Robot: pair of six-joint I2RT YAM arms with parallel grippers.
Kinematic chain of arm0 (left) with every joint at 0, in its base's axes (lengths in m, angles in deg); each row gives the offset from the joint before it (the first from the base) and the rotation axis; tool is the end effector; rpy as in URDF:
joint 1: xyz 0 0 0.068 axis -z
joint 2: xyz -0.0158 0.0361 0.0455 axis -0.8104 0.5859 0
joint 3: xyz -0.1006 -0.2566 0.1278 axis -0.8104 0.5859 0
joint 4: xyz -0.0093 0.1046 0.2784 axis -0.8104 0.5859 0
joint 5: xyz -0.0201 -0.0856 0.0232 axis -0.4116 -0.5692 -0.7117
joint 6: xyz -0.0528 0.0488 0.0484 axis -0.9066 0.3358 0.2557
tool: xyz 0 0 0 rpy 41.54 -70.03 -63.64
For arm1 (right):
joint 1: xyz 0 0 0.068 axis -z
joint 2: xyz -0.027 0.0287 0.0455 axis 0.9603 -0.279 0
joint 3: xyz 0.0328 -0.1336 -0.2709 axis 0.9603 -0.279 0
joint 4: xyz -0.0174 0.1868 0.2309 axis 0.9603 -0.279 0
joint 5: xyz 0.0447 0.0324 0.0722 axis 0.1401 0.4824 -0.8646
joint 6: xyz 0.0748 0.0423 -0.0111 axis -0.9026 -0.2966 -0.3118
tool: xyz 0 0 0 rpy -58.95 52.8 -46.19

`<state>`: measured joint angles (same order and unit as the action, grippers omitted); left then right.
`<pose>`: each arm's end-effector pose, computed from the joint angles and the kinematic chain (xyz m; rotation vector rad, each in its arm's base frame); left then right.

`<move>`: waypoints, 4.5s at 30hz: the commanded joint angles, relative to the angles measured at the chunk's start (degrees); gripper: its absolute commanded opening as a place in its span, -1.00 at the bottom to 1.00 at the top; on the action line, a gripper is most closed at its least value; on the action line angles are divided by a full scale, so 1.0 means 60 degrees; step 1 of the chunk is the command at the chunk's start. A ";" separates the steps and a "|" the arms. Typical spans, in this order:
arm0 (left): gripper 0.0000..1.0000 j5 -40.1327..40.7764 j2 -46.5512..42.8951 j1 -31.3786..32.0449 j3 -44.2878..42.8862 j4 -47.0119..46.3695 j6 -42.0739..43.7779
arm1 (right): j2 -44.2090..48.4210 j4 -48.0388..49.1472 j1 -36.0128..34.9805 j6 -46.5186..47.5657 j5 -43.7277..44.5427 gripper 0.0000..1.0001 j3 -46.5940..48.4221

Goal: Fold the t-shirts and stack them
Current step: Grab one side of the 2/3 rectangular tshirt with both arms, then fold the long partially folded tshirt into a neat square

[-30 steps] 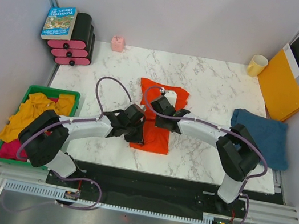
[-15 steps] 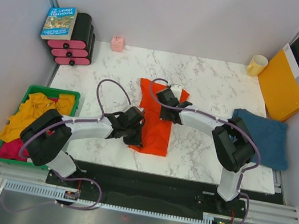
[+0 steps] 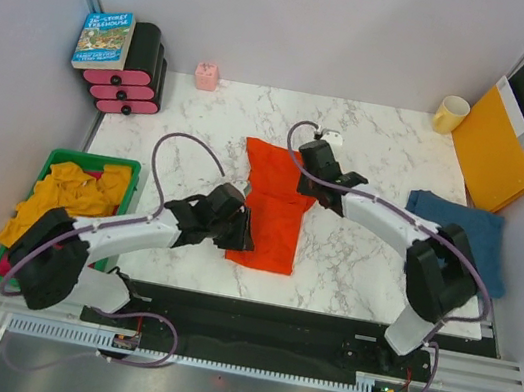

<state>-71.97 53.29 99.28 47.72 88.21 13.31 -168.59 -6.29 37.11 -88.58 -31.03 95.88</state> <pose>0.2155 -0.2227 0.1513 0.0784 2.6493 -0.6560 0.3780 0.2483 0.1949 0.0447 2.3566 0.1372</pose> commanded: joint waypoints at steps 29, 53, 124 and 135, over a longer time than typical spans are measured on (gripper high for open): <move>-0.10 0.1432 0.0081 0.0049 0.1054 0.0539 -0.0772 | 0.4325 -0.0712 -0.3260 -0.2354 0.0859 -0.29 -0.4260; -0.96 0.0845 0.0536 0.0049 0.1187 0.0114 -0.0699 | 0.4825 -0.0171 -0.4168 -0.3893 0.0082 -0.11 -0.5331; -0.96 0.2031 -0.2425 0.0225 -0.1449 0.1316 0.1380 | 0.4545 -0.2852 -0.4654 -0.3543 0.4404 -1.00 -0.1802; -0.97 0.2456 0.0154 -0.0609 -0.4320 0.1066 0.2552 | 0.3505 -0.1578 -0.1885 -0.1828 0.3746 -1.00 -0.0907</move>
<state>-59.66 51.65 98.21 27.26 96.82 23.78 -146.24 -19.60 22.19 -103.96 -8.26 86.83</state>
